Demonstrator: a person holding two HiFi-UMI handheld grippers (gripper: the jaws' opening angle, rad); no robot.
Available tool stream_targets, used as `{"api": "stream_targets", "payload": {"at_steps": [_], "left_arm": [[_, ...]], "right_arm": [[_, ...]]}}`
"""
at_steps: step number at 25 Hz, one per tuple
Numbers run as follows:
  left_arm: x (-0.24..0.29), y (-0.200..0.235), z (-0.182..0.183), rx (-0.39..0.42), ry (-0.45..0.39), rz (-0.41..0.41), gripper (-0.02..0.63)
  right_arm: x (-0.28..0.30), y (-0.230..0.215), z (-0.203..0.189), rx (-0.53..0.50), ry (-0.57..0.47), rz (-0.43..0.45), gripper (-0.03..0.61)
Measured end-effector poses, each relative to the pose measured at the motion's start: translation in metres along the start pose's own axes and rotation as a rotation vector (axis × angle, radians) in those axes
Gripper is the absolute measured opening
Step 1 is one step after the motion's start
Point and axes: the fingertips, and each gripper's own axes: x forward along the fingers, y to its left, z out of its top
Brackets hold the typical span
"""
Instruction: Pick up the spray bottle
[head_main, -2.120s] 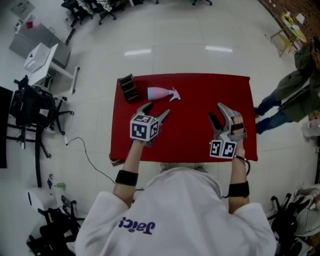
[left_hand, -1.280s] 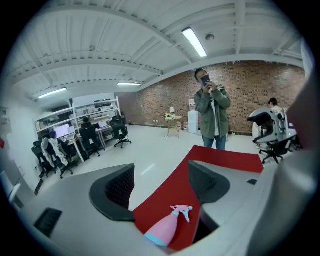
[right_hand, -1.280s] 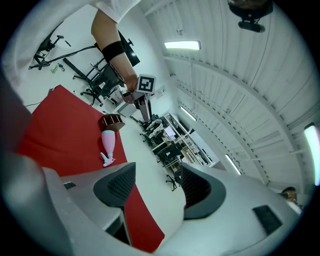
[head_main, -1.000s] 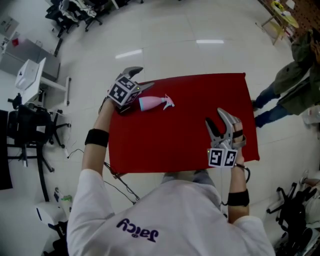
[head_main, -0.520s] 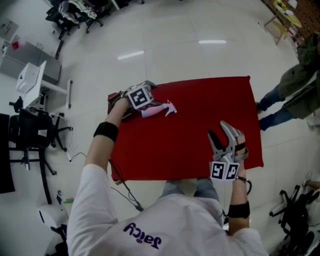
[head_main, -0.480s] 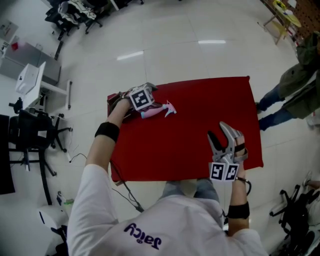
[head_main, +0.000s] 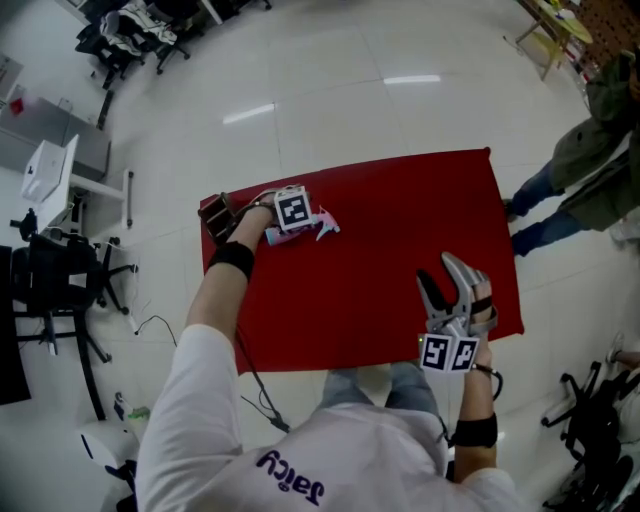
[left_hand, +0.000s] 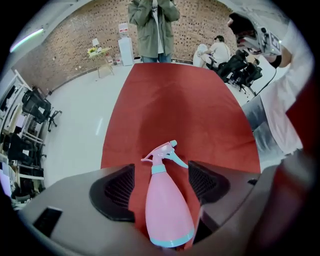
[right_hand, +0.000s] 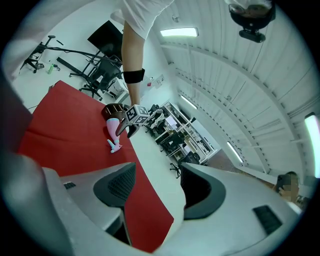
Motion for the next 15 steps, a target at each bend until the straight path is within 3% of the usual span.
{"api": "stream_targets", "payload": {"at_steps": [6,10,15], "left_arm": [[0.014,0.009,-0.070,-0.062,0.297,0.039,0.345],[0.042,0.005,-0.065,-0.050,0.294,0.010,0.343],[0.062,0.008,-0.062,-0.057,0.300,0.031,0.310]], "right_arm": [[0.002,0.012,-0.002,-0.009,0.017,0.024,0.285],[-0.003,0.009,-0.009,-0.014,0.021,0.028,0.285],[-0.008,0.007,-0.016,-0.008,0.039,0.029,0.285]]}}
